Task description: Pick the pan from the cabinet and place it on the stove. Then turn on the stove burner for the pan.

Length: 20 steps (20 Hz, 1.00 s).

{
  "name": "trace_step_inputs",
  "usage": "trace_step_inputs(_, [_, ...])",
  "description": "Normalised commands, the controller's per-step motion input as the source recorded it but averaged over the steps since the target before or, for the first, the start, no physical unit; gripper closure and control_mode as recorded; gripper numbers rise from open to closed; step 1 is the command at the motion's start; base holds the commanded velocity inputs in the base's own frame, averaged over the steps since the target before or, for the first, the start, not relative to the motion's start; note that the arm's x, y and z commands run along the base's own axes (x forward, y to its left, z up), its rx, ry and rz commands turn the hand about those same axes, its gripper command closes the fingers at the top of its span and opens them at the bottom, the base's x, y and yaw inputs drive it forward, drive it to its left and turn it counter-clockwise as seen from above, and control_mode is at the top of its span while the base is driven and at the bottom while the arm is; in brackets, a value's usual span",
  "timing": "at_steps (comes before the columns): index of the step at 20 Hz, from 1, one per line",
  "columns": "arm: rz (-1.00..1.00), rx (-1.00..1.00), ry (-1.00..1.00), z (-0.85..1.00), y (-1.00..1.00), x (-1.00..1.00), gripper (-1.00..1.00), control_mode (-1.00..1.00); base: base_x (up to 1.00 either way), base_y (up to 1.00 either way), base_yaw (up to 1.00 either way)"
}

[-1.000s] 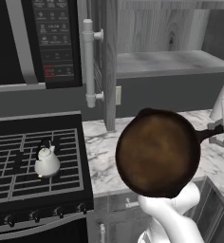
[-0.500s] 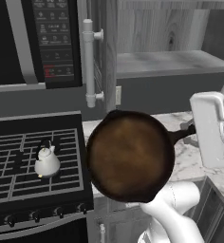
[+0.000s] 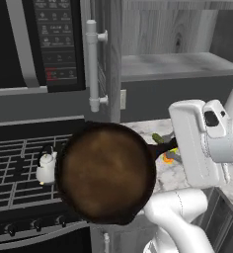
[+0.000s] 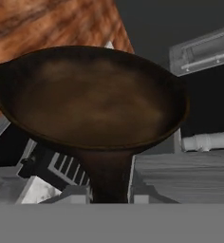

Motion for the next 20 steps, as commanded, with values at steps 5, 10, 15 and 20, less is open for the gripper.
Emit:
trace_step_inputs(5, [-0.05,0.0,0.02,-0.04,0.62,-0.13,1.0,-1.0,0.0,0.0,0.0])
trace_step_inputs(10, [-0.06,0.0,0.04,-0.05,0.66,-0.05,1.0,-1.0,0.0,0.0,0.0])
trace_step_inputs(15, [-0.06,0.0,0.03,-0.05,0.65,-0.04,1.0,-1.0,0.0,0.0,0.0])
trace_step_inputs(20, [-0.09,0.0,0.03,-0.02,0.65,0.0,1.0,-1.0,0.0,0.0,0.0])
